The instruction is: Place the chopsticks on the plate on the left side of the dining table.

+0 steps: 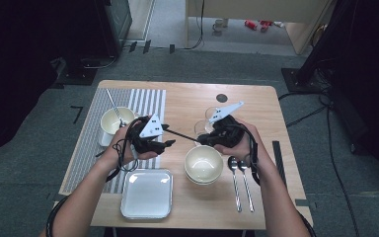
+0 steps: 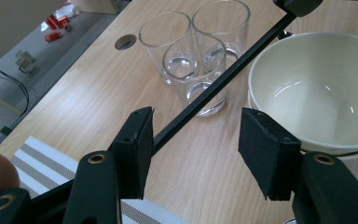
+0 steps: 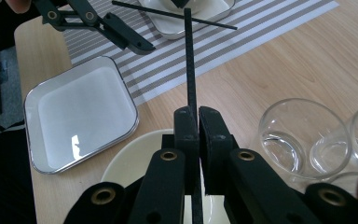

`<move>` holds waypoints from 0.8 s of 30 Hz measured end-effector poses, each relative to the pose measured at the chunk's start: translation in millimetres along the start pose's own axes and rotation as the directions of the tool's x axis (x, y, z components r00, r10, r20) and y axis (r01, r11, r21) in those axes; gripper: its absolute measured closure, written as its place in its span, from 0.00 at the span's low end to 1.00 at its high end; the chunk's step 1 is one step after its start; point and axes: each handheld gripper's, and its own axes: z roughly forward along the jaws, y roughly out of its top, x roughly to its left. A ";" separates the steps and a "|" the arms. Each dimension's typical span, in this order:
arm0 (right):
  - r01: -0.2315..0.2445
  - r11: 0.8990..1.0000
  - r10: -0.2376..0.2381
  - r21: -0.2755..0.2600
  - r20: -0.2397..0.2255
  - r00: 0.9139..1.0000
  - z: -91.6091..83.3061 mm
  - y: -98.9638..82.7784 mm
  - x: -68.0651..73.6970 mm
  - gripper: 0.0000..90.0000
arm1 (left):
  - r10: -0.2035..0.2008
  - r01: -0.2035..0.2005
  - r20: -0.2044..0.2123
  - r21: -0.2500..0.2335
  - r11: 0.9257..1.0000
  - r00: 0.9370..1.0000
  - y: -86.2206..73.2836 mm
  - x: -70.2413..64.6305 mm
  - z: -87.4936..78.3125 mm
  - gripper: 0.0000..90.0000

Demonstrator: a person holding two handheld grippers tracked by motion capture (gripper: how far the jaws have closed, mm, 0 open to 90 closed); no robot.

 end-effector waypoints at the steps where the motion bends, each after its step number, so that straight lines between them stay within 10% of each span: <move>1: 0.004 1.000 -0.004 0.002 -0.004 1.000 0.6 0.5 0.8 0.97 | 0.004 -0.004 0.000 0.001 1.000 1.000 0.4 -0.7 0.6 0.52; 24: 0.064 0.998 -0.064 0.003 -0.081 0.995 4.7 6.0 14.8 0.97 | 0.113 -0.114 0.065 0.013 0.993 0.991 4.7 -17.3 13.2 0.75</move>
